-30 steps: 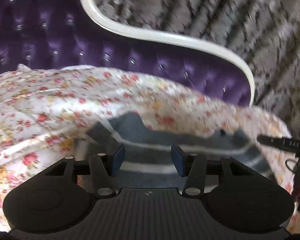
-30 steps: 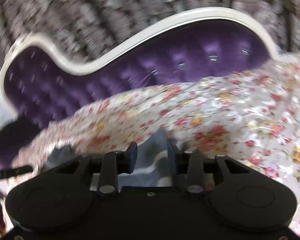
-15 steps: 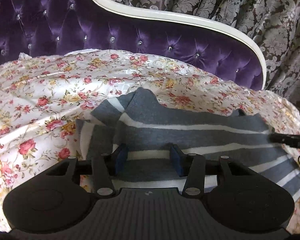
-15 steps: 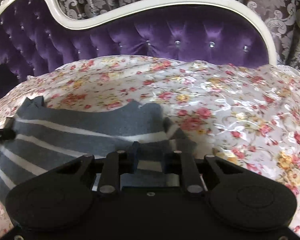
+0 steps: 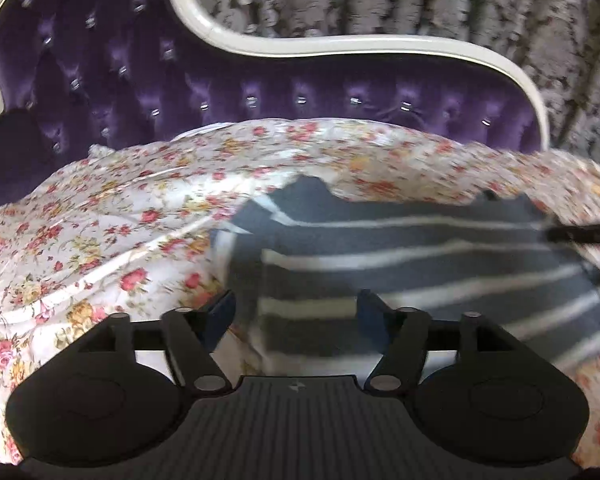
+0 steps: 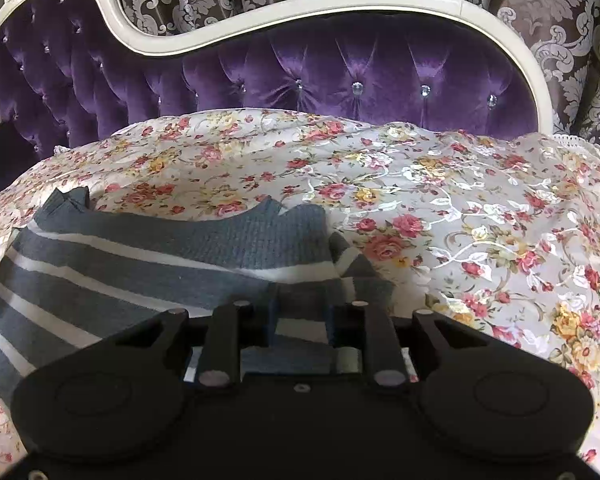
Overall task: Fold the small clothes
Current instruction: 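Lower the folded hem onto the cardigan and open both tools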
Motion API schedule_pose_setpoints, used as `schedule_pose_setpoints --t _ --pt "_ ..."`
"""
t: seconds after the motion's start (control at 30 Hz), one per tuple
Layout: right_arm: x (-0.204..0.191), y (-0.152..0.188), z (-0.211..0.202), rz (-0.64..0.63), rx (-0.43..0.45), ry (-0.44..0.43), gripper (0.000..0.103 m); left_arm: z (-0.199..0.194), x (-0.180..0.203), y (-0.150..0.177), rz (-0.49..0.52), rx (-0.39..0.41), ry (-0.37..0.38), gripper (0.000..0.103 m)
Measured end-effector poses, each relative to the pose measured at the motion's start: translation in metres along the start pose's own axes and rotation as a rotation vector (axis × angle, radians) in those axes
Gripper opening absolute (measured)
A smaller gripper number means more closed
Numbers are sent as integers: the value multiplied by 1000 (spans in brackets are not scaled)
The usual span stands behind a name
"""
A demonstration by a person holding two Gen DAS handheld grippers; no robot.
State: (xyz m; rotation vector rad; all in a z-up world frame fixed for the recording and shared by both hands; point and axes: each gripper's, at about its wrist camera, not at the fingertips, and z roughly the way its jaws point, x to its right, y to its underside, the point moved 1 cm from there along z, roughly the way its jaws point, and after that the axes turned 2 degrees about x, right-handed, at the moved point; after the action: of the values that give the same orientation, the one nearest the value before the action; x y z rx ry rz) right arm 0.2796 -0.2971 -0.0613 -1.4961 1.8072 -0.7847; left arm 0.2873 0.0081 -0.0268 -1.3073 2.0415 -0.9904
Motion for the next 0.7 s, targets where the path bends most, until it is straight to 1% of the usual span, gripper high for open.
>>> schedule_pose_setpoints --t 0.03,0.1,0.13,0.17,0.2,0.23,0.3,0.37,0.57,0.63,0.7 --pt "-2 0 -1 -9 2 1 33 2 5 4 27 -14 -1 66" --pt "-4 1 -3 -35 3 9 34 12 9 12 75 -54 -40 66" --pt "-5 2 -5 -50 3 15 39 17 7 16 80 -68 -56 66" --pt "-5 3 -6 -66 2 27 43 20 3 19 65 -79 -52 67" --pt "-4 4 -7 -82 -1 45 51 21 -2 21 33 -86 -34 68" --pt "-3 4 -9 -96 -4 60 53 21 -7 21 5 -91 -24 69" --pt "3 5 -11 -101 -21 80 53 22 -12 20 -1 -96 -30 72" --pt "12 5 -13 -74 -43 88 53 23 -12 21 4 -102 -39 75" --pt "29 6 -9 -16 -81 119 53 23 -17 23 -57 -121 -16 75" --pt "34 4 -12 32 -64 101 53 24 -20 23 -84 -132 0 75" --pt "36 0 -21 81 -18 61 54 26 -23 23 -119 -146 20 76"
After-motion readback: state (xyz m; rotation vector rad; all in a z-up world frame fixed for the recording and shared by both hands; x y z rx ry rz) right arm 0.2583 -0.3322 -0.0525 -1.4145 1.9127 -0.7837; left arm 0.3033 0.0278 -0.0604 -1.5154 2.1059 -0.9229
